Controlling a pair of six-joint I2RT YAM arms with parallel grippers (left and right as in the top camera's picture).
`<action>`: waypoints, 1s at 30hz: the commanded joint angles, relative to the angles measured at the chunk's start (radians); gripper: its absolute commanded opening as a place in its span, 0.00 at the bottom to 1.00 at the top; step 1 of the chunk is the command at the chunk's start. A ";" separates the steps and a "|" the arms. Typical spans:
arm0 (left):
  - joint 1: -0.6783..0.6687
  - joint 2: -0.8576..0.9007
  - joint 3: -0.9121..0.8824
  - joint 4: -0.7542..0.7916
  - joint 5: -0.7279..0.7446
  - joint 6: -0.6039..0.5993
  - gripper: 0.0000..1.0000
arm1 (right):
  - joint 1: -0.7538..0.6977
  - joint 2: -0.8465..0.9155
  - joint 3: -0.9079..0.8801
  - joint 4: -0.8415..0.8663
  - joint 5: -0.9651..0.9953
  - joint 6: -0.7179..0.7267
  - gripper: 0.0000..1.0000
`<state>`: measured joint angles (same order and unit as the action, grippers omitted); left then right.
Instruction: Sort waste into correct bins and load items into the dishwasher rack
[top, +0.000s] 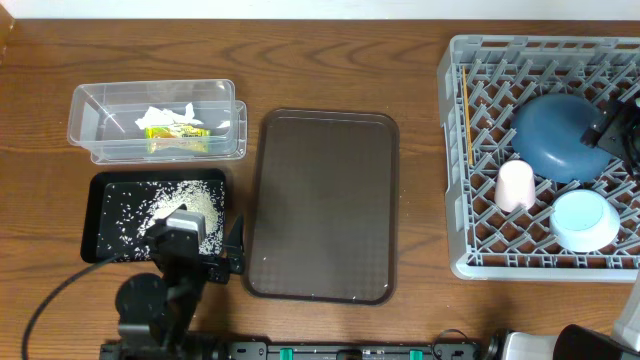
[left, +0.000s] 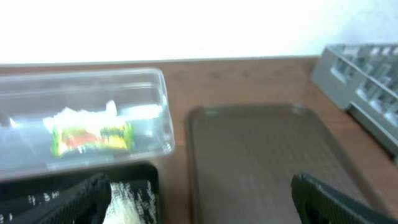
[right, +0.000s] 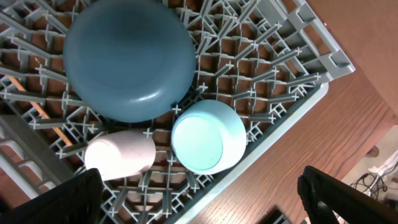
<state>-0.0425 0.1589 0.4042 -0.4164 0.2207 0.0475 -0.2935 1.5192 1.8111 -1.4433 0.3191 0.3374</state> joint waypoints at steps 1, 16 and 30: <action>-0.004 -0.058 -0.100 0.074 -0.069 0.057 0.95 | -0.006 -0.008 0.007 -0.001 0.021 0.018 0.99; 0.004 -0.159 -0.387 0.456 -0.185 -0.122 0.95 | -0.006 -0.008 0.007 -0.001 0.021 0.018 0.99; 0.063 -0.157 -0.401 0.344 -0.208 -0.180 0.95 | -0.006 -0.008 0.007 -0.001 0.021 0.018 0.99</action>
<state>0.0185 0.0101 0.0120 -0.0212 0.0479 -0.1162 -0.2935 1.5192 1.8111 -1.4437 0.3191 0.3374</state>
